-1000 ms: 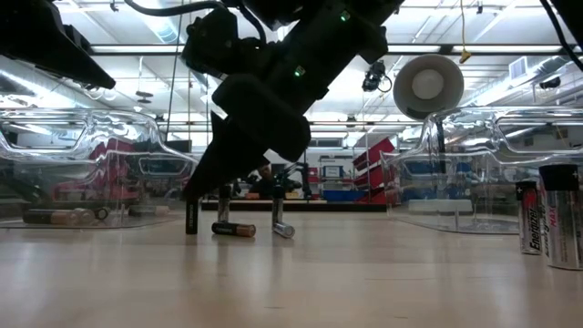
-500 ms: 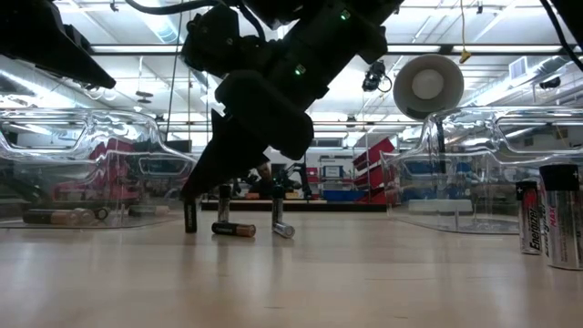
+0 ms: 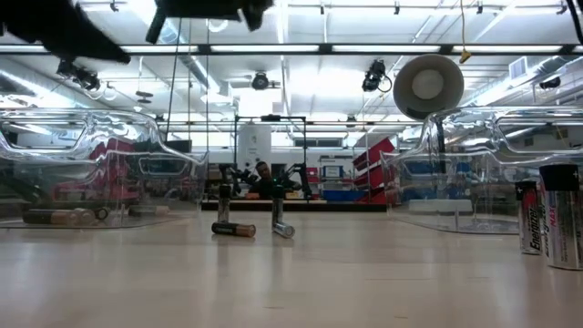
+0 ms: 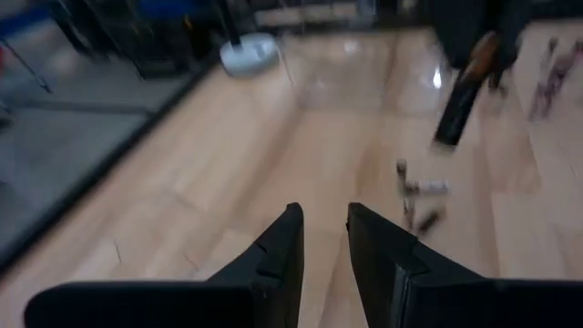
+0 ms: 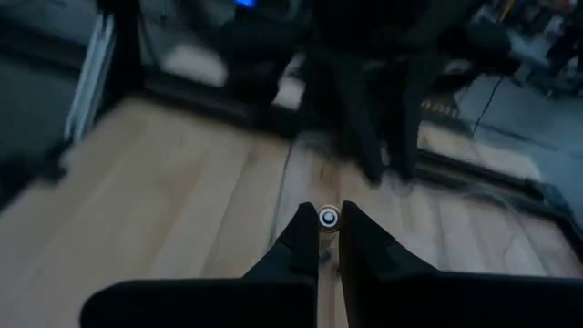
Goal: Sort batteries
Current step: Put the black battery into the left transparent bin
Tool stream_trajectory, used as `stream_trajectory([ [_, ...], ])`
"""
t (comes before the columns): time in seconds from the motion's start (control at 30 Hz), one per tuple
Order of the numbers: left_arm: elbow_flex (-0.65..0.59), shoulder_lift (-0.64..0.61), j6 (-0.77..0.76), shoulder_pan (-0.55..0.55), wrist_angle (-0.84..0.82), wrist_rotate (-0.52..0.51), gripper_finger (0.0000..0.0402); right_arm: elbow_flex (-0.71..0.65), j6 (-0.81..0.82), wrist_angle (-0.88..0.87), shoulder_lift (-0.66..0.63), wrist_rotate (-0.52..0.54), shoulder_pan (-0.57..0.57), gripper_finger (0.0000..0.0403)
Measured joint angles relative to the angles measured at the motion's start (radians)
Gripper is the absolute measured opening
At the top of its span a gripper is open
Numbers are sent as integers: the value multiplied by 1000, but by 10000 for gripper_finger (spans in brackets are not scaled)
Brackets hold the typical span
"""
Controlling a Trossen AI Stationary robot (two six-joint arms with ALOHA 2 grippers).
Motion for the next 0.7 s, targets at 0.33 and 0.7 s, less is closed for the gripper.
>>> stream_trajectory([
  [0.33,0,-6,460,-2,404,-215,88,-1,164,134,100,-76,-82,25],
  [0.7,0,-11,610,-2,456,-204,88,-3,179,117,104,-64,-95,85],
])
